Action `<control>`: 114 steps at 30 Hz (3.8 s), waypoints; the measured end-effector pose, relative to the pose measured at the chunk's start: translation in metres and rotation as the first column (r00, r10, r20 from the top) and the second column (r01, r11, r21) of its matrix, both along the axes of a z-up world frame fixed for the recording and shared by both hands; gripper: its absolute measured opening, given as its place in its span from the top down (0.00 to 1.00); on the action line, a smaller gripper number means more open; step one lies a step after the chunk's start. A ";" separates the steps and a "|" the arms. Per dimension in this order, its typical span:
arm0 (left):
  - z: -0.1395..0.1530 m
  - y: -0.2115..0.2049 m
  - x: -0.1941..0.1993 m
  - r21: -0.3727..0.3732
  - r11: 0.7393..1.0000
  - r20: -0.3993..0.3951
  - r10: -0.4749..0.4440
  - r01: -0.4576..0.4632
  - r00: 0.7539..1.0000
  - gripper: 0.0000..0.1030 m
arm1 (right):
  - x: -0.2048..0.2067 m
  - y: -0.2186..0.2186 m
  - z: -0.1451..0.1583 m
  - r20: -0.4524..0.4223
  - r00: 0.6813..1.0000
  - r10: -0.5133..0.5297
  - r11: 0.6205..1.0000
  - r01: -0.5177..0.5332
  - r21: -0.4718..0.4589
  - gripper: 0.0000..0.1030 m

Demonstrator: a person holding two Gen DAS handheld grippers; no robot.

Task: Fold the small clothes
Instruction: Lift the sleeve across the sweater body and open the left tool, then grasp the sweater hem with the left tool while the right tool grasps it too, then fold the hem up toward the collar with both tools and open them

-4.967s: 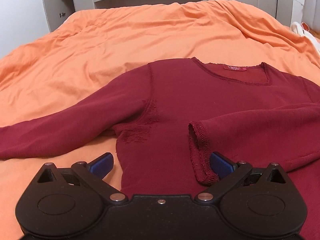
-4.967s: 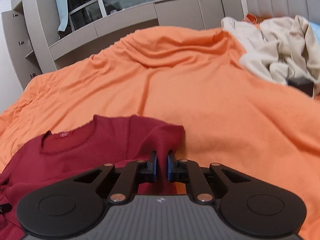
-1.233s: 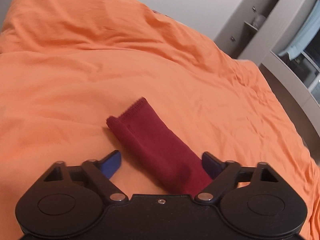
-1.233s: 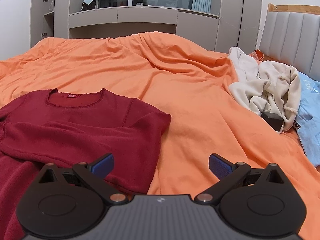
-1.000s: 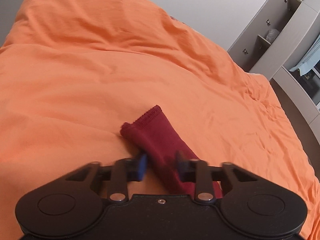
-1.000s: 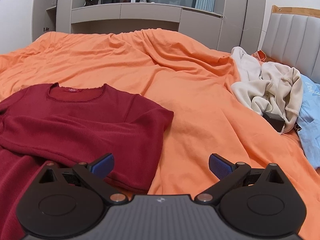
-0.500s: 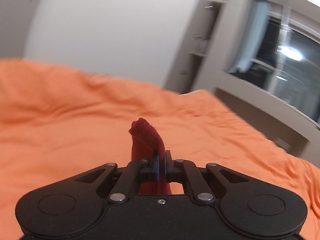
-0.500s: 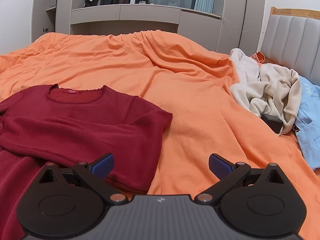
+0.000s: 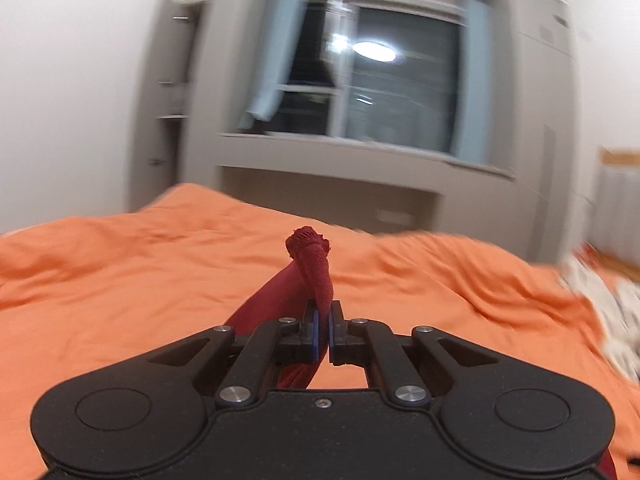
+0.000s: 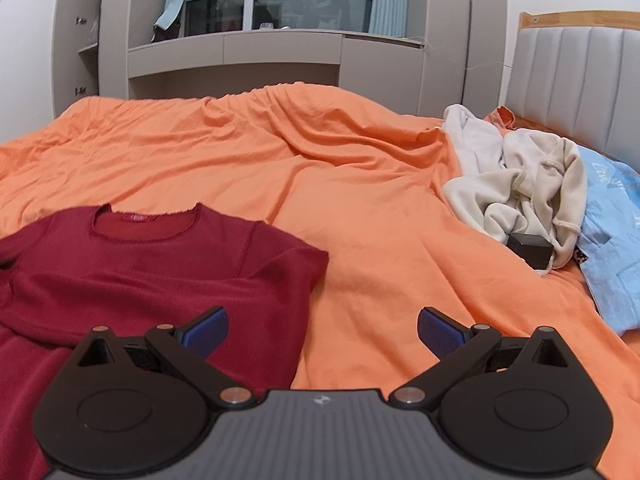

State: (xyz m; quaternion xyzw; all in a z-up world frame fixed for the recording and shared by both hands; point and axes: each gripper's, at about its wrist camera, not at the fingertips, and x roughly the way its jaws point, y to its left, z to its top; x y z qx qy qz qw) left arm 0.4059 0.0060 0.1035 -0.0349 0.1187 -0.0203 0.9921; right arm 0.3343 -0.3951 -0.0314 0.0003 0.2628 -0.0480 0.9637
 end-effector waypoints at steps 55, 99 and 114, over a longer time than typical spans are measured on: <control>-0.138 0.117 0.003 -0.220 0.971 -0.420 -0.006 -0.096 0.907 0.01 | 0.011 0.052 -0.011 0.014 0.977 0.213 0.974 -0.214 0.080 0.00; -0.179 0.141 0.061 -0.393 0.918 -0.417 -0.226 0.050 0.880 0.33 | 0.242 0.382 0.015 -0.149 0.585 0.797 0.597 -0.725 0.344 1.00; -0.185 0.137 0.067 -0.403 0.915 -0.470 -0.236 0.032 0.851 0.55 | 0.248 0.400 -0.005 -0.252 0.578 0.776 0.631 -0.712 0.309 0.85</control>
